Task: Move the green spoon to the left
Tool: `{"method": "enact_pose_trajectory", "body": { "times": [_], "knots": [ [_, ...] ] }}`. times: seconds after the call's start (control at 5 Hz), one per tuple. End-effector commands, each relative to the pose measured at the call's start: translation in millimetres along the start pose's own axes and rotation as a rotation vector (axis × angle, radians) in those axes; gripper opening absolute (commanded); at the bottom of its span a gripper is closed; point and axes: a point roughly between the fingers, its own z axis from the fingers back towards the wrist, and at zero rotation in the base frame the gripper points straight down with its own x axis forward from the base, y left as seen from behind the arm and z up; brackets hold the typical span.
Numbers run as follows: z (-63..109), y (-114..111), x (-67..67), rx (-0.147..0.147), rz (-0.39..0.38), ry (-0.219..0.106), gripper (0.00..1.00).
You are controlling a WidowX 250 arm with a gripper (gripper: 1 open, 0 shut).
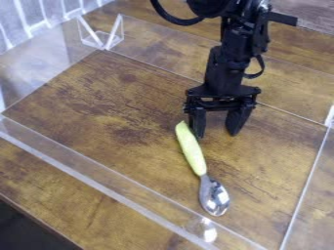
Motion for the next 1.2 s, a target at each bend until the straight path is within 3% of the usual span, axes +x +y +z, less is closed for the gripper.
{"method": "enact_pose_trajectory", "body": {
  "times": [0.0, 0.2, 0.4, 0.8, 1.0],
  "knots": [
    [20.3, 12.1, 11.0, -0.021, 0.055, -0.015, 1.0],
    [20.0, 14.3, 10.2, -0.015, 0.065, -0.01, 0.0],
    [24.1, 17.4, 9.5, -0.023, 0.072, -0.006, 0.0],
    [58.9, 30.0, 8.2, -0.07, 0.088, -0.002, 0.0],
    [79.7, 39.9, 6.0, -0.113, 0.094, 0.007, 0.0]
  ]
}}
